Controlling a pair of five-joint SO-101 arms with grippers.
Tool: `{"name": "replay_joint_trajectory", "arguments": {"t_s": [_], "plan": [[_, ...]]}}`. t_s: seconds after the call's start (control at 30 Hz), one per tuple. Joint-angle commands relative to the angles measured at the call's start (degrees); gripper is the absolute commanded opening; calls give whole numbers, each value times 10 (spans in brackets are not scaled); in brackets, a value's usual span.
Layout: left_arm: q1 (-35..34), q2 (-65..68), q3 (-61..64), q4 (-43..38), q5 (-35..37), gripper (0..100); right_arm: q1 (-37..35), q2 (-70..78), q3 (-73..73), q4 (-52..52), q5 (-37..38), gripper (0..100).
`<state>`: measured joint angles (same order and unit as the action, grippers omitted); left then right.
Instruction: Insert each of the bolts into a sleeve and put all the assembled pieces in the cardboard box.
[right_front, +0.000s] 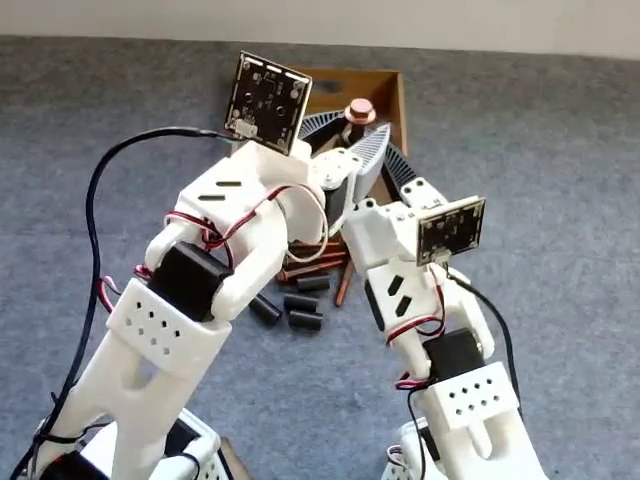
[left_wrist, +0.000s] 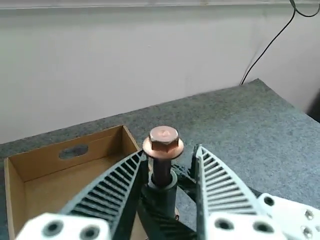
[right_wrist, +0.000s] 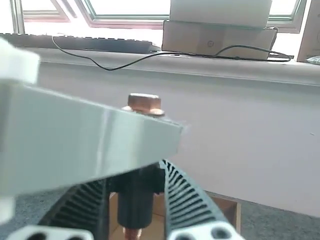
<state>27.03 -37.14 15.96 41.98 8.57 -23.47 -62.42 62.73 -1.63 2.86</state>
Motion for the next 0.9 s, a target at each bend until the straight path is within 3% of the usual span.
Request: {"name": "replay_joint_trajectory", "arguments": {"t_s": [0.0, 0.43, 0.53, 0.67, 0.87], "plan": [[-25, -37, -30, 1, 0, 186, 8, -2, -27, -14, 5, 6], [-49, -46, -33, 1, 0, 192, 8, -1, -25, -14, 4, 6], [-101, -45, -29, 1, 0, 178, 8, -1, -25, -14, 4, 6], [-180, -32, 0, -1, 0, 5, 8, -3, -26, -14, 4, 6], [-298, 17, 122, 12, 0, 8, 7, -1, -25, -10, 4, 6]]}}
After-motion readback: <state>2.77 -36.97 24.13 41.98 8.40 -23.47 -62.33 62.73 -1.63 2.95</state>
